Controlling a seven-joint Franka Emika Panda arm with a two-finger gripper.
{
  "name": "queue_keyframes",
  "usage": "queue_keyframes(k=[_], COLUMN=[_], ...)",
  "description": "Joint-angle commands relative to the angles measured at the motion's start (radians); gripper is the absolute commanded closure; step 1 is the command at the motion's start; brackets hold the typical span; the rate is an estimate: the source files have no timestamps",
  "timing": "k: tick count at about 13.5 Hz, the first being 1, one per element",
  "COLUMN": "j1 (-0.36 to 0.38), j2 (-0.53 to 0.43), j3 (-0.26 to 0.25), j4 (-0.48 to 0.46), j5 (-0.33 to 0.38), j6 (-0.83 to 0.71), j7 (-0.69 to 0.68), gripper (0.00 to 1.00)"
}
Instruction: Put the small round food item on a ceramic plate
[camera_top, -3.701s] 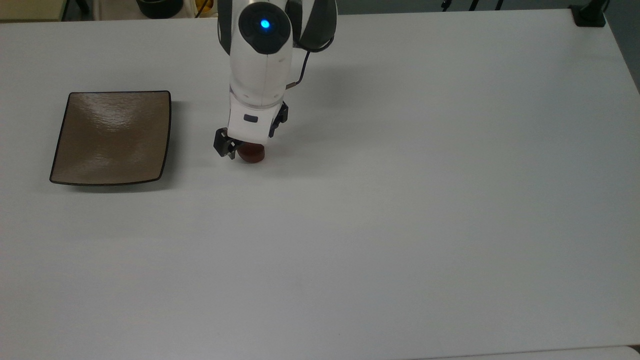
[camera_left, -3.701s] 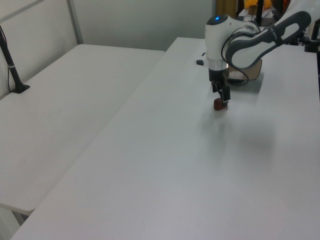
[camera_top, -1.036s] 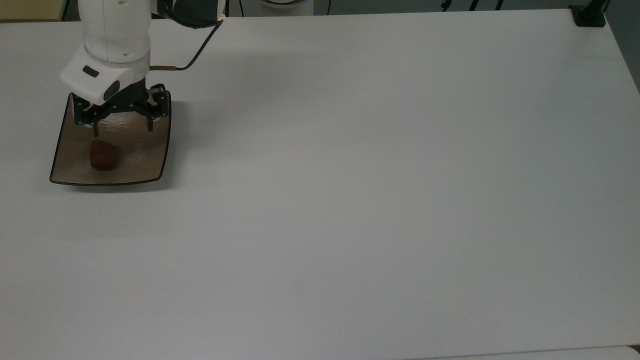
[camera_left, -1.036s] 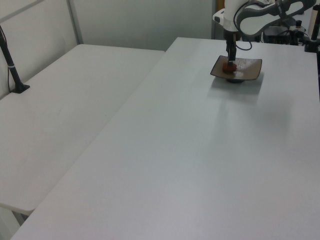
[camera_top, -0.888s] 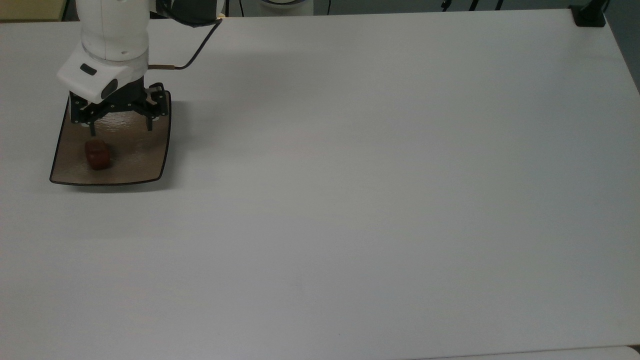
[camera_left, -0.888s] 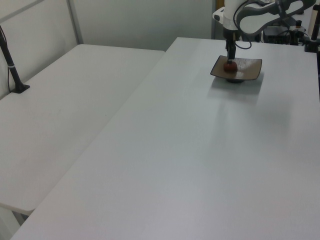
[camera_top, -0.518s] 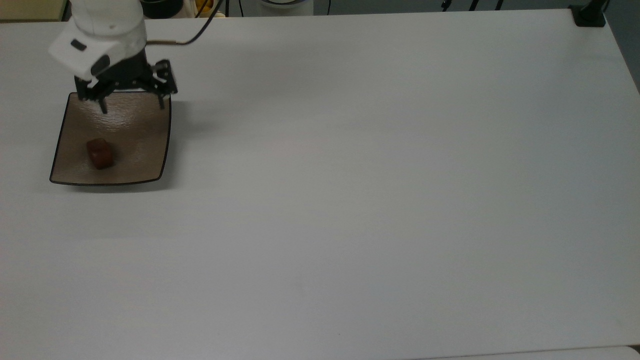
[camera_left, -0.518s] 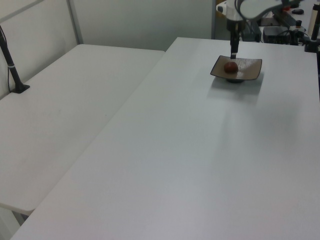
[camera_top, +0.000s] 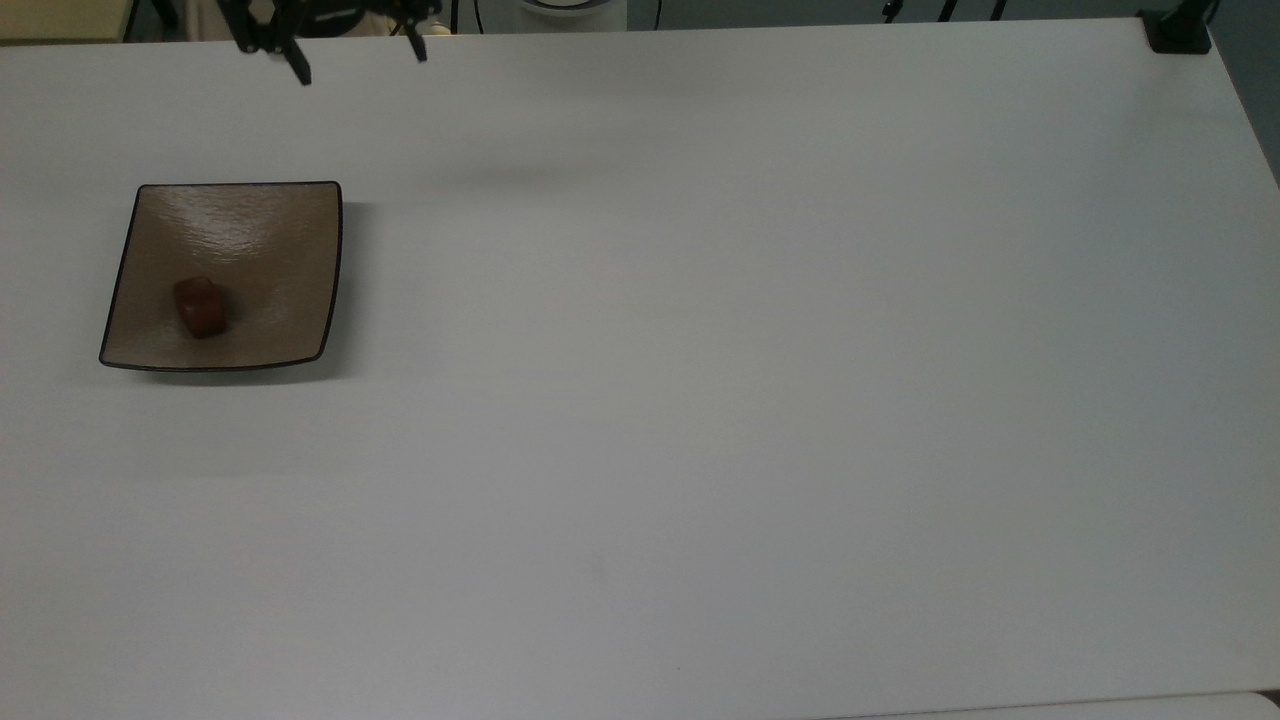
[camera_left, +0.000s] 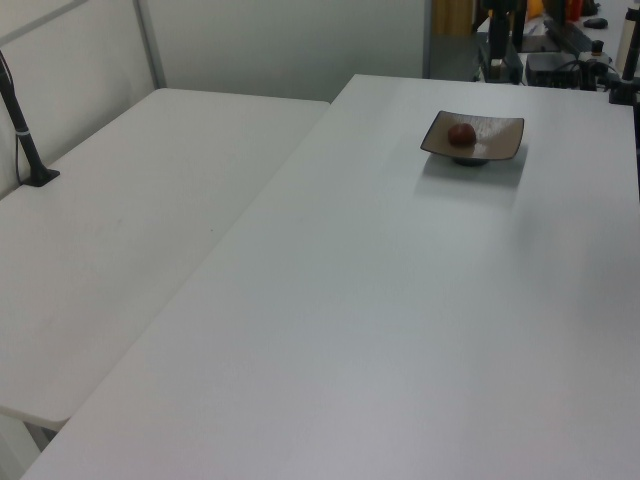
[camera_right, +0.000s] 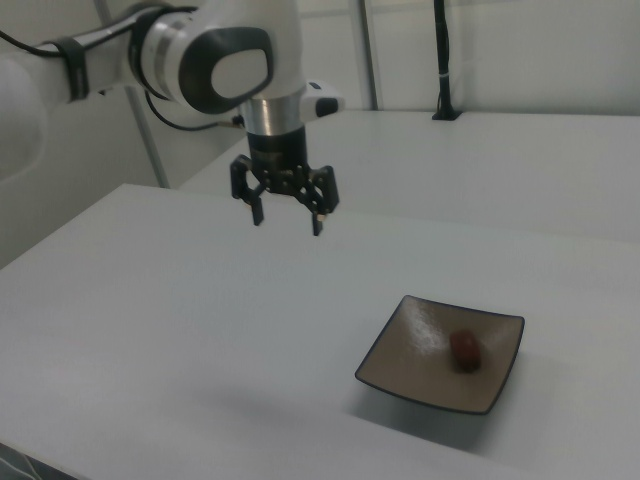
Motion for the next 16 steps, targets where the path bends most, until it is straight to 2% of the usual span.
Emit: queue_keyframes(k=[1,4,7,11,16], j1=[0.071,0.144,0.214,0.259,0.303], j2=[-0.043,-0.047,-0.058,-0.063,-0.064], j3=[-0.007,-0.007,-0.007,-0.009,-0.039], j4=[-0.019,-0.027,-0.061,-0.117,-0.164], j5=[0.038,0.012,-0.092,-0.123,-0.125], j6=[-0.034,-0.02,0.003,0.087,0.16], j7=[0.22,0.4,0.475,0.582,0.589], gripper=[0.0,0.0,0.0,0.0,0.0])
